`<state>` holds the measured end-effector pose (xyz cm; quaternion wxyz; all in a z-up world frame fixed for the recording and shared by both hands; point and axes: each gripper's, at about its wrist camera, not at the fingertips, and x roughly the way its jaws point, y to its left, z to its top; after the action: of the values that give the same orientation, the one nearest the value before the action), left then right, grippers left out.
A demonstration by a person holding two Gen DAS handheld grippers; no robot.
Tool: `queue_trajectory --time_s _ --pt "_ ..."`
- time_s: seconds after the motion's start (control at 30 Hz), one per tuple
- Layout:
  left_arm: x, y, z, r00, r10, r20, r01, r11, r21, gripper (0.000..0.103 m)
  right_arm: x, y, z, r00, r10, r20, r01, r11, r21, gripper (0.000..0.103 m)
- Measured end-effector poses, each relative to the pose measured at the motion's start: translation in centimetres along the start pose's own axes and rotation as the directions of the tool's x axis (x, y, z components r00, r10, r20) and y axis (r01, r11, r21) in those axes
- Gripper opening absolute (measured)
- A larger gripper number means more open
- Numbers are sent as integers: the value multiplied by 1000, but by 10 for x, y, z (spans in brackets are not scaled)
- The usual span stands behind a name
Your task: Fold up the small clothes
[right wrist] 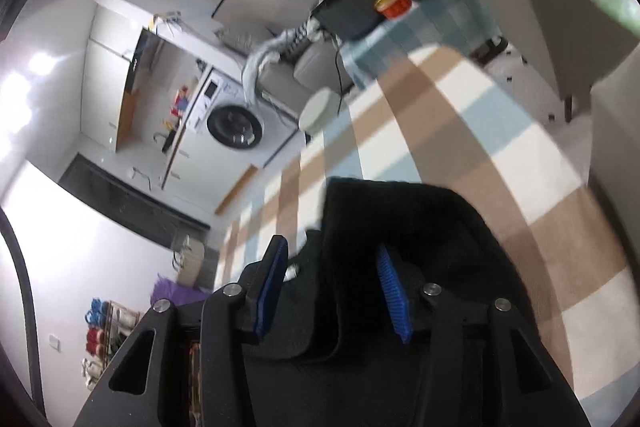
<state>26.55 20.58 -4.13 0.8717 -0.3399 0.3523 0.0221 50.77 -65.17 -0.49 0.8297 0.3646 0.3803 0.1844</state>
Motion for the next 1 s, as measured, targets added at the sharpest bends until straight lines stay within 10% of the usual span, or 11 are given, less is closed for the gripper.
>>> queue_trajectory --time_s 0.6,0.8,1.0 --pt "62 -63 -69 964 -44 -262 89 982 164 38 71 21 -50 971 -126 -201 109 990 -91 61" --pt "50 -73 -46 988 -88 -129 107 982 155 43 62 41 -24 997 27 -66 -32 996 -81 61" --pt "26 -53 -40 994 1 -111 17 986 167 47 34 35 -33 990 -107 -90 92 983 -160 61"
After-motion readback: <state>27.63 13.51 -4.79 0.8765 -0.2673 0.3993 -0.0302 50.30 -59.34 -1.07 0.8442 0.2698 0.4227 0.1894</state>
